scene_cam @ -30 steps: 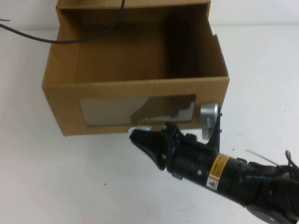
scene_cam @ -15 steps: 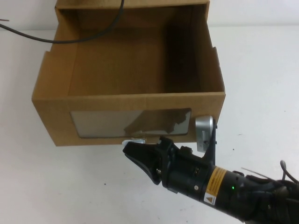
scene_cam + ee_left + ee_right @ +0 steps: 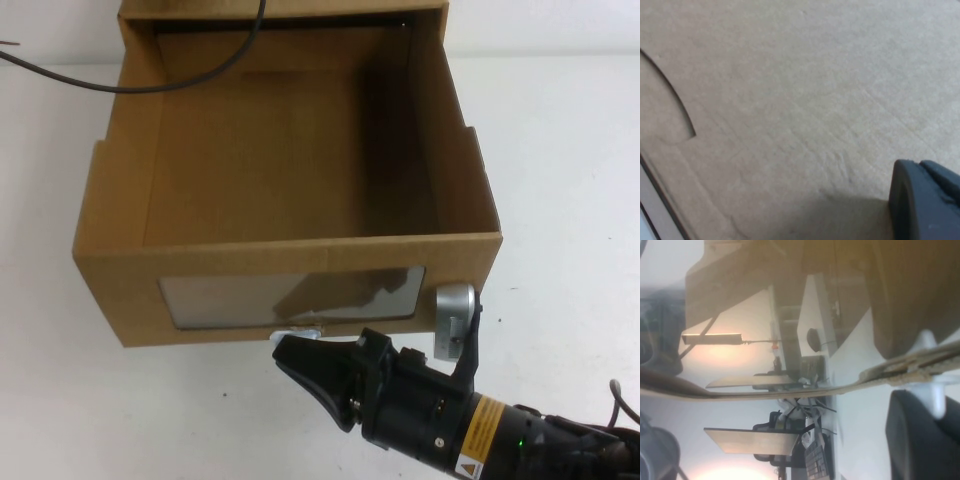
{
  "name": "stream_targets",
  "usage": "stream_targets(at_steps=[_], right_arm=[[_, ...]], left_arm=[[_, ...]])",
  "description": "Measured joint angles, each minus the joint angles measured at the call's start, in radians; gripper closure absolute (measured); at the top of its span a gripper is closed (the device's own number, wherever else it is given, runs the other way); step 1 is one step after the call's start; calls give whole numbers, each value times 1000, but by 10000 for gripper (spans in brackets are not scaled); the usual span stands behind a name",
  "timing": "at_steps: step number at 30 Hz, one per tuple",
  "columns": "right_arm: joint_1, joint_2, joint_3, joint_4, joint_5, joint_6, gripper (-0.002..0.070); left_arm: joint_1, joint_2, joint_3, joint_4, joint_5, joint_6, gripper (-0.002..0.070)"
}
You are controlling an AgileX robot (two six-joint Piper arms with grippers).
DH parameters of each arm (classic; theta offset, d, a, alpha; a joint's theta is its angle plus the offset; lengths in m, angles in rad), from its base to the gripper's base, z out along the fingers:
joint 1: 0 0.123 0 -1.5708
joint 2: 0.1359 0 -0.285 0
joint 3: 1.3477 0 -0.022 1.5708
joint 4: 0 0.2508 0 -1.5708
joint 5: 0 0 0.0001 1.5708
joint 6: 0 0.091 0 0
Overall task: Open the shoe box
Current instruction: 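Pull the top drawer of the cardboard box fully open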
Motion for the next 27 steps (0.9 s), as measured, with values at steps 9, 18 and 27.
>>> stream_targets(at_steps=[9, 18, 27], right_arm=[[2, 0, 2, -9, -40, -7, 676], [2, 0, 2, -9, -42, -18, 675], [17, 0, 2, -68, -44, -38, 327]], left_arm=[[0, 0, 0, 0, 0, 0, 679], [0, 0, 0, 2, 0, 0, 680], [0, 0, 0, 2, 0, 0, 680]])
